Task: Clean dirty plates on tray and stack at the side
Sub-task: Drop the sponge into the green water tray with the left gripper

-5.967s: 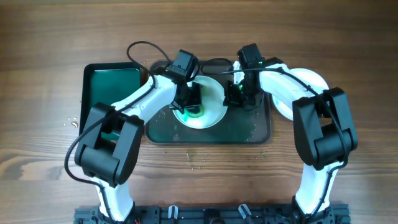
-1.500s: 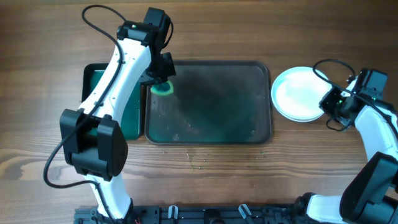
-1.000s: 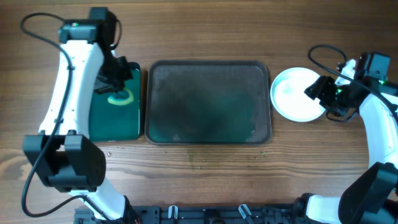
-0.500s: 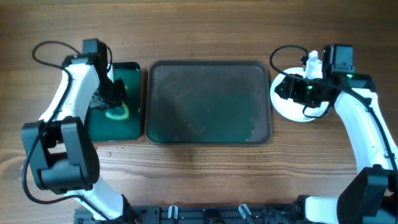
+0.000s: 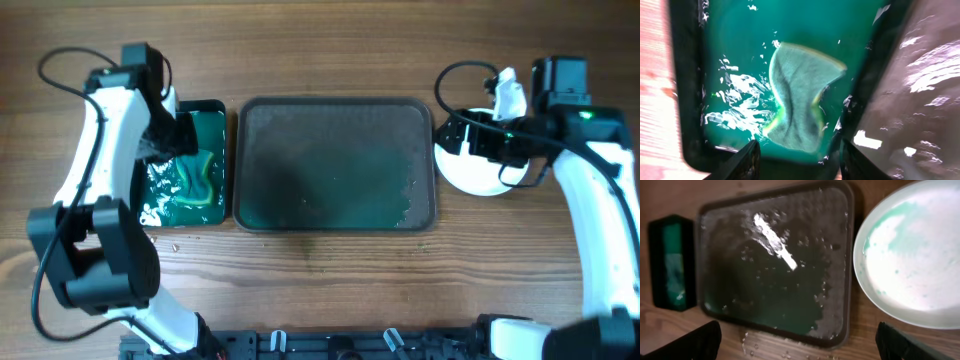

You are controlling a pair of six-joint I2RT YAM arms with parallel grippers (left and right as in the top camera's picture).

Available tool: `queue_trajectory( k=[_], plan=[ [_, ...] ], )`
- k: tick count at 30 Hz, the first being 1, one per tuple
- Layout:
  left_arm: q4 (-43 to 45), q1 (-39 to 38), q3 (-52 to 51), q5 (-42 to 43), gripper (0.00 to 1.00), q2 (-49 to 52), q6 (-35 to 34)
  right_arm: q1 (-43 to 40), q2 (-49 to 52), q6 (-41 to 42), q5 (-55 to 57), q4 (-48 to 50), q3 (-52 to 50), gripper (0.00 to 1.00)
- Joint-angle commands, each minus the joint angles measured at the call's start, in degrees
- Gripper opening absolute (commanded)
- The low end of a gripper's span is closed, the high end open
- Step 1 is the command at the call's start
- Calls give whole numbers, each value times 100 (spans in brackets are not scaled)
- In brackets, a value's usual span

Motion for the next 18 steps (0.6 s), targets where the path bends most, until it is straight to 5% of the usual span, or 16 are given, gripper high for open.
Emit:
queue_trajectory(
  k=[1,18],
  plan=[
    [-76,-72,581,466,100,-745,57,33,-811,-166,-151,-435,662,100],
    [-79,-70,581,479,100,-1117,59,33,-3298,-74,-153,-822,1064,100]
  ],
)
